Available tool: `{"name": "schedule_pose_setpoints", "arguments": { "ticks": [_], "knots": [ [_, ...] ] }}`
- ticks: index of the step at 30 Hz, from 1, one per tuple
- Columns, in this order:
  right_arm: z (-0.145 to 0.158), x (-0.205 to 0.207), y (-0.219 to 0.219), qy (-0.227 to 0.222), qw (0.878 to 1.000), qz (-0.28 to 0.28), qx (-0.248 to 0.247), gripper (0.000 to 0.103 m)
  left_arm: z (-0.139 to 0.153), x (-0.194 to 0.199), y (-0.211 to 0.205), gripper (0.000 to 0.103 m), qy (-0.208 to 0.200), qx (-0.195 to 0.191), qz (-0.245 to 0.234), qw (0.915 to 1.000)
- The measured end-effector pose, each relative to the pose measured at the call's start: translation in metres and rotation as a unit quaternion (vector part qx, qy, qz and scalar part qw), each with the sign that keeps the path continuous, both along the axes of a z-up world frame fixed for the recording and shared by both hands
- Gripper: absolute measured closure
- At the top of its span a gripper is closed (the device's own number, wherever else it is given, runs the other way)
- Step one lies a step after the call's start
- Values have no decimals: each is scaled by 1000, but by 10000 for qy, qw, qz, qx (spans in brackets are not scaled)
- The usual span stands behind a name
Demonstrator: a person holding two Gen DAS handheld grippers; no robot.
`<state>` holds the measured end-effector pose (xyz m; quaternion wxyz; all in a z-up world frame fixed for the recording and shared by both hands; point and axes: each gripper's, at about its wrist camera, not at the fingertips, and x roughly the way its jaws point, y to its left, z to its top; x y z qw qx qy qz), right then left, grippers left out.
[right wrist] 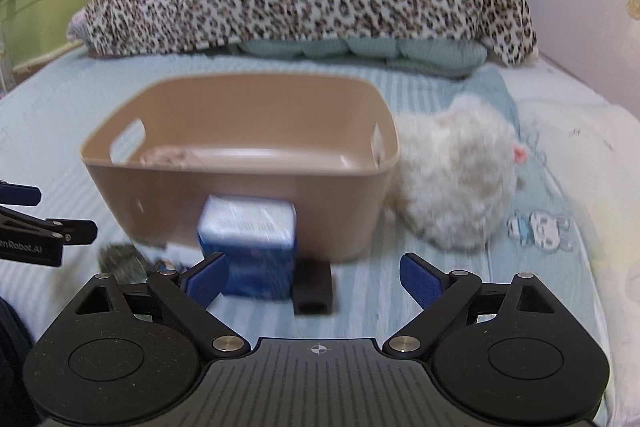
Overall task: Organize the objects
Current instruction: 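Grasp the dark seaweed packet with the left tool while the right tool grasps the black box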
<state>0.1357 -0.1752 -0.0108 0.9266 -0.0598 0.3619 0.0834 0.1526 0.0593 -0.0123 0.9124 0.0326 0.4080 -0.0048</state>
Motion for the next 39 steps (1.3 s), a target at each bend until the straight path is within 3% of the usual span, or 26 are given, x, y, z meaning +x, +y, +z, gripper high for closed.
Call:
{"name": "schedule_pose_setpoints", "arguments": {
  "ticks": [8,19,21,26,29,34,39],
  "knots": [
    [-35,11,-3,327,9994,-22,-130,16,-36,12,2,7,407,109,13,9991],
    [-65,29,2,514,9986,96,-80,29,-50,21,7,7,421,-275,44,9987],
    [-68,32,3,508,9986,102,-76,35,-51,21,7,11,411,-341,-5,9986],
    [-73,35,3,568,9983,154,38,59,-53,23,11,43,491,-753,-233,9957],
    [-74,35,4,577,9982,182,36,70,-53,22,10,57,540,-893,-372,9938],
    [-72,33,4,558,9982,193,34,74,-53,20,8,61,534,-865,-432,9939],
    [-67,23,7,516,9984,205,-72,74,-53,16,3,74,523,-893,-516,9933]
  ]
}}
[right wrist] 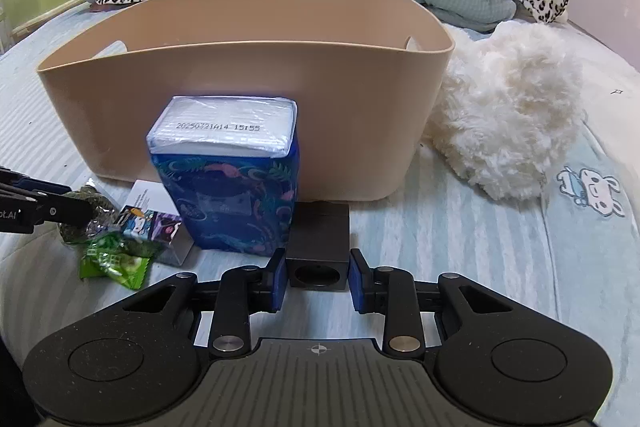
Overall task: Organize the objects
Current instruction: 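Grasp the dark seaweed packet with the left tool while the right tool grasps the black box, then lift both held items over the basket and open both tools to drop them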
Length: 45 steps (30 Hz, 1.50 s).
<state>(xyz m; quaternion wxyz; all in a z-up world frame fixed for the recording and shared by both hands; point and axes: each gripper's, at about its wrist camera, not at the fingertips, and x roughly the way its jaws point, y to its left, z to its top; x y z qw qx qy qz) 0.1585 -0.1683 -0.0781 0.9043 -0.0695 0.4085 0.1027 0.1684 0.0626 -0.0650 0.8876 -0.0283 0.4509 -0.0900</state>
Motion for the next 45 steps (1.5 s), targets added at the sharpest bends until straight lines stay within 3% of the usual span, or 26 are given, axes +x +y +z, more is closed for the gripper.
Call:
{"name": "schedule_pose_setpoints", "arguments": {
  "ticks": [13,23,31,39,45],
  "knots": [
    [23,-25,-6,-224,9997,-70,116,74,14,-15,8,77,-172,41,263,9995],
    [55,-45,-18,-621,9976,-154,277,74,41,-39,13,77,-634,149,350,9973],
    [95,-53,-21,-1173,9920,-191,430,74,84,-48,17,77,-1221,99,407,9916],
    [122,-34,-12,-1653,9848,-125,528,74,127,-25,8,77,-1866,152,485,9811],
    [125,-7,-2,-1817,9815,-157,586,74,130,11,-6,77,-2081,292,699,9752]
  ]
}}
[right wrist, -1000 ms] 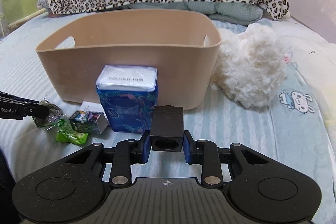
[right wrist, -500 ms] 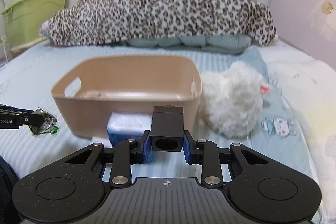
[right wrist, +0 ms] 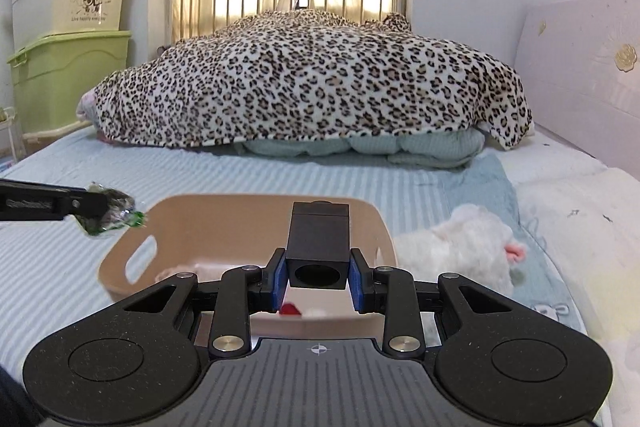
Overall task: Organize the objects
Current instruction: 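Lift both held items over the basket and open both tools to drop them, then move the left tool back to the green snack packet and grasp it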
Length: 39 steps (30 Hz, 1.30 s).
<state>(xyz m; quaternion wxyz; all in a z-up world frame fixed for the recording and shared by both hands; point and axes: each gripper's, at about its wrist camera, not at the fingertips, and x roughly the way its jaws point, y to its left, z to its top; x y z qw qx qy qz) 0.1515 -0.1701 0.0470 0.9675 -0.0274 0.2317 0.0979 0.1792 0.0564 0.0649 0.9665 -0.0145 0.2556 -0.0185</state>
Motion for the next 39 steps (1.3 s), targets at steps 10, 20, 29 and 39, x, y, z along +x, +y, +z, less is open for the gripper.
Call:
{"name": "schedule_pose_setpoints", "arguments": {
  "ticks": [10,20,29,39],
  "knots": [
    [-30,51,19,260,9993,-2,-272,74,-58,64,-24,77,765,350,-66,9964],
    [-66,71,33,774,9954,34,-566,74,-87,72,-42,77,990,935,-127,9906],
    [-56,60,27,706,9968,20,-364,55,-70,63,-29,31,963,595,-45,9936],
    [-24,23,12,515,9986,-44,-103,21,-35,28,-8,11,782,341,10,9964]
  ]
}}
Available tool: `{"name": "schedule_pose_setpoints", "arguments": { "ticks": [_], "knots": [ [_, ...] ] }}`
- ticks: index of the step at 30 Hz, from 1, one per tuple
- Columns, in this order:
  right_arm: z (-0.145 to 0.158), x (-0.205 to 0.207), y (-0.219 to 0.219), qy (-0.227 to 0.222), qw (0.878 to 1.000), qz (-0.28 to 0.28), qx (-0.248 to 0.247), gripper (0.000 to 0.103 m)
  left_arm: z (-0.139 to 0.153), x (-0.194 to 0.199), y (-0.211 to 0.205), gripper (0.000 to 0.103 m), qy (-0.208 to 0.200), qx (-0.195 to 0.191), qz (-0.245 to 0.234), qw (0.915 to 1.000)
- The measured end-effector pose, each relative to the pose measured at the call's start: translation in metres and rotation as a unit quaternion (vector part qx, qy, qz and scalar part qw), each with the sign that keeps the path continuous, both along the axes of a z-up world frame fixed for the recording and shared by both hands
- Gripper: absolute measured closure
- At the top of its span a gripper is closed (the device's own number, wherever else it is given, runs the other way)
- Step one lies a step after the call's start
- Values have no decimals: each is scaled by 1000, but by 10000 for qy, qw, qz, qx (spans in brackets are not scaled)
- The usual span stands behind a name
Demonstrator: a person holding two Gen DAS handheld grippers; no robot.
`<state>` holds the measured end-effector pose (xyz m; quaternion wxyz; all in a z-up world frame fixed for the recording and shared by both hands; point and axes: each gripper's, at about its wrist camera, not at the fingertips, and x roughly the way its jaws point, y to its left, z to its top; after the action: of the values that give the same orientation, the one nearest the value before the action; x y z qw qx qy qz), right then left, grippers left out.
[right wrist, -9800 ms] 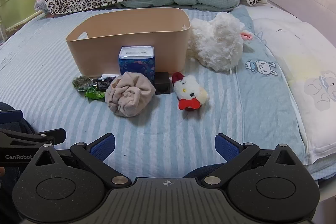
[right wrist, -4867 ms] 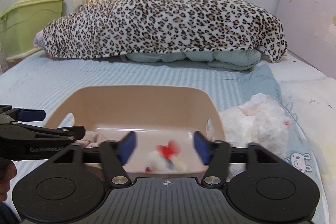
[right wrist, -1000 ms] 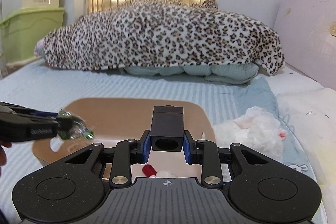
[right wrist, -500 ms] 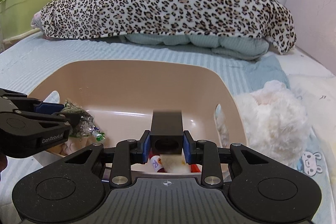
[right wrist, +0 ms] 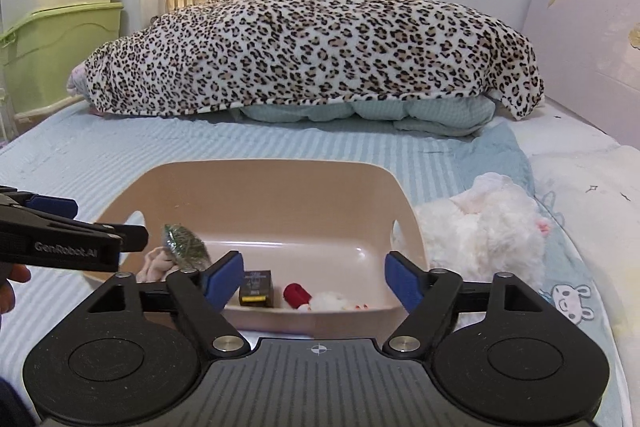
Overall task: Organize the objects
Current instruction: 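Move the left tool back to the green snack packet and grasp it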
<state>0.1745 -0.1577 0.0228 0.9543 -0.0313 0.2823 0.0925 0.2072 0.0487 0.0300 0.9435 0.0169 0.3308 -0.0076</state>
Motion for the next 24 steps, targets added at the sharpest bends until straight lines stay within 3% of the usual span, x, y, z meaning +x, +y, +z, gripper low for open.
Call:
{"name": "schedule_pose_setpoints", "arguments": {
  "ticks": [2,10,24],
  "knots": [
    [3,-9,-2,-11,10000,-21,-3,10,2,-9,2,7,41,-56,-50,10000],
    [0,-38,-10,156,9999,-52,-40,0,-9,-38,1,6,323,80,-322,9989],
    [-53,-53,-13,854,9962,-85,-174,0,-74,-46,-10,6,1177,290,-921,9883]
  ]
}}
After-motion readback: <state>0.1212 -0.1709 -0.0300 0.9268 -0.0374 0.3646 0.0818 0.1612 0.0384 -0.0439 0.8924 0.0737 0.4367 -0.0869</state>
